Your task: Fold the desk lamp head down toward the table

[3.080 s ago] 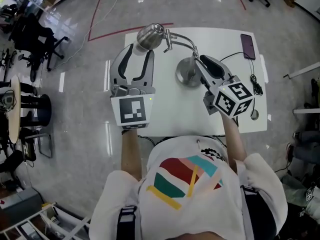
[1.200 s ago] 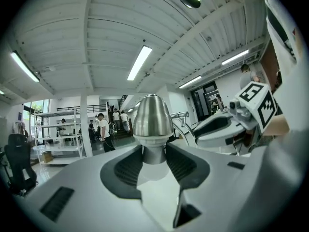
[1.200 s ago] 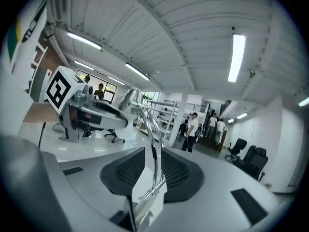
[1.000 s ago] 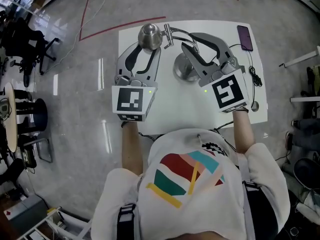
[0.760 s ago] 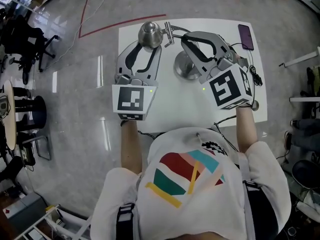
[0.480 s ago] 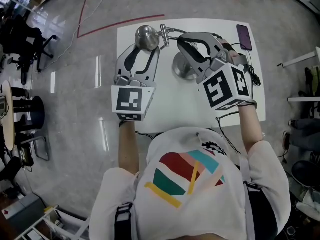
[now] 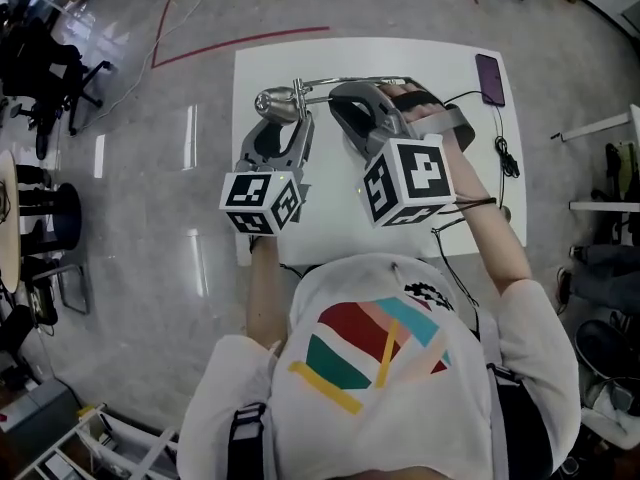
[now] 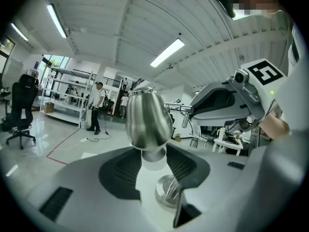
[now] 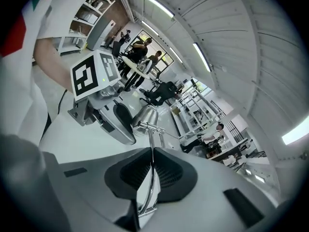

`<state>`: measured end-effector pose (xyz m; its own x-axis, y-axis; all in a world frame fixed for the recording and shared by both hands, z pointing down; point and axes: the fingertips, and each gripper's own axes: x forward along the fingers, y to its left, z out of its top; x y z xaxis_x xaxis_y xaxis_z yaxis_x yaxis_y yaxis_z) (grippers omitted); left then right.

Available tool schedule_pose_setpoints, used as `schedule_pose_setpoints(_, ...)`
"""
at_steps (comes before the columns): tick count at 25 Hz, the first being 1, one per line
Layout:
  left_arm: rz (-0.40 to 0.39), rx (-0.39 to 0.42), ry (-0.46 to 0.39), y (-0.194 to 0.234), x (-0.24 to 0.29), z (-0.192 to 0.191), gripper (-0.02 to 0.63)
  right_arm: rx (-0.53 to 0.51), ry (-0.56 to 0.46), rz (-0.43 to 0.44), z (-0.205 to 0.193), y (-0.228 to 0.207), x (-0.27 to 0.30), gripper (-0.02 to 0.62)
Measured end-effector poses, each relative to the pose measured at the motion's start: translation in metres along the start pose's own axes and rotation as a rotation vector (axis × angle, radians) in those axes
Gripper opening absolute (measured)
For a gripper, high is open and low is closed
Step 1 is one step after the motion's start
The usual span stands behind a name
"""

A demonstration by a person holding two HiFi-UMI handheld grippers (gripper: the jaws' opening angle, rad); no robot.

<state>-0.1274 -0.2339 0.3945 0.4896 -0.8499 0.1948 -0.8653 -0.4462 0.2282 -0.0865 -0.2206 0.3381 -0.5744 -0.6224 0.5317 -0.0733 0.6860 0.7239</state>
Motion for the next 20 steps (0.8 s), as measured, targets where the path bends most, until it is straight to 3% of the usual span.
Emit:
schedule_pose_setpoints(5,-0.023,-0.078,-0.05,0.003,0.004,-0.012,0.187,-0.033,0.024,0.062,-0.002,0.005,0.008,0.035)
schedule_pose_setpoints(11,0.086,-0.023,-0.026,0.023,-0.021,-0.053,0.186,-0.166,0.118,0.12,-0.014,0.032,0.032,0.035)
schedule_pose_setpoints(14,0.132,-0.037,-0.075,0.037,-0.04,-0.045,0.186,-0.192,0.14,0.15,-0.021,0.047,0.044,0.035)
schedule_pose_setpoints(16,0.138,0.001,-0.086,0.041,-0.045,-0.033,0.186,-0.202,0.155,0.161,-0.023,0.053,0.048,0.037)
schedule_pose_setpoints(20,0.051,0.205,-0.032,0.019,-0.032,-0.017,0.186,-0.199,0.156,0.181,-0.021,0.054,0.051,0.037)
